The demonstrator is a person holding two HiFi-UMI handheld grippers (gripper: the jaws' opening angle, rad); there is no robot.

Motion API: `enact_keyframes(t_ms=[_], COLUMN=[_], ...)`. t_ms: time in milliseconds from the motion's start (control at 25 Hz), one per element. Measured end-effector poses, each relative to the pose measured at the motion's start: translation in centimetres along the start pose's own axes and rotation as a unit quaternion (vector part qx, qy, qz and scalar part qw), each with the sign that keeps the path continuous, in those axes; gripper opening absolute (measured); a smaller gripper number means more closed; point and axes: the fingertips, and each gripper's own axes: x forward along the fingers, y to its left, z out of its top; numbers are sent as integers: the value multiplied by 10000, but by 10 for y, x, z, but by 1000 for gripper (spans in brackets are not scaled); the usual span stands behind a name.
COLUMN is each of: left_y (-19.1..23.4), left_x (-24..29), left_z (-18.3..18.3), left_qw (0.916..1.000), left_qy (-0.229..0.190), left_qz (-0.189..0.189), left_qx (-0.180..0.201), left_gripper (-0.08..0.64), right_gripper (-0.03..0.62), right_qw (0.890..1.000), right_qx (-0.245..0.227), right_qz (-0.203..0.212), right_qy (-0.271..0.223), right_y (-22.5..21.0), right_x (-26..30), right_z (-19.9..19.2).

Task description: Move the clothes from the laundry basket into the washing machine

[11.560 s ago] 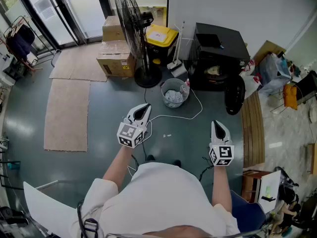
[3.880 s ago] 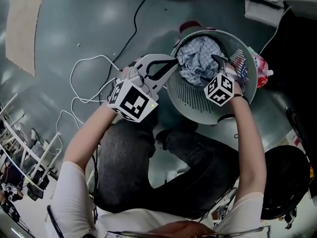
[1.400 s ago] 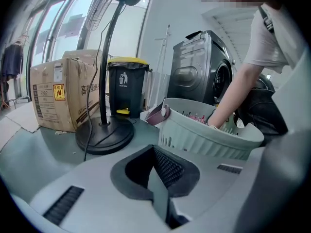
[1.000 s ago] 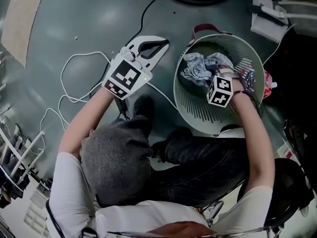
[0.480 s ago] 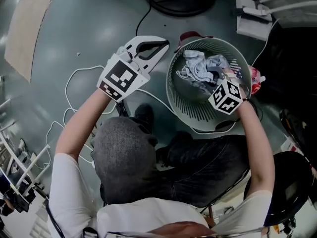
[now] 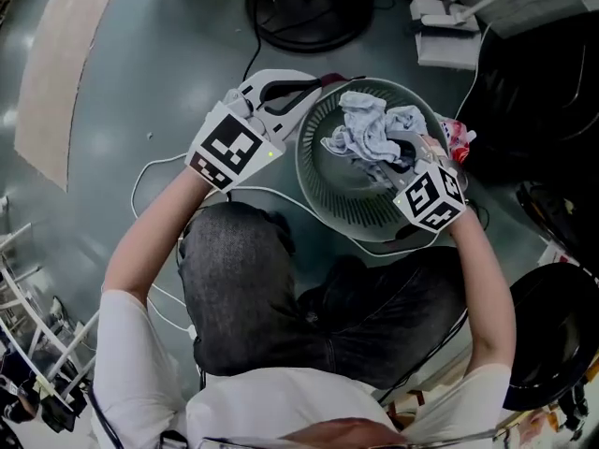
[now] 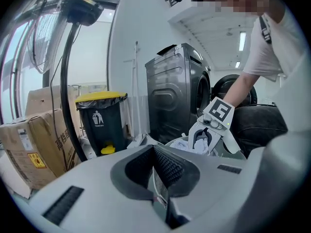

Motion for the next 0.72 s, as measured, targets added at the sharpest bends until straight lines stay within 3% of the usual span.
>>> enact_keyframes(t_ms=[440,720], left_y=[-28,-46], left_x=[31,55], left_z=[60,93], left_qw=[9967,9925], left_qy=[-172,-348], left_qz=[-584,-952], left_qx=[530,685], left_gripper=[5,5], right_gripper=[117,117], right_qw=[9954,9834], right_qx=[436,907], right_qz=[-679,-1306], right_qy=[-508,-876], right_y=[-14,-30], right_x=[-79,-135], right_z=[21,19])
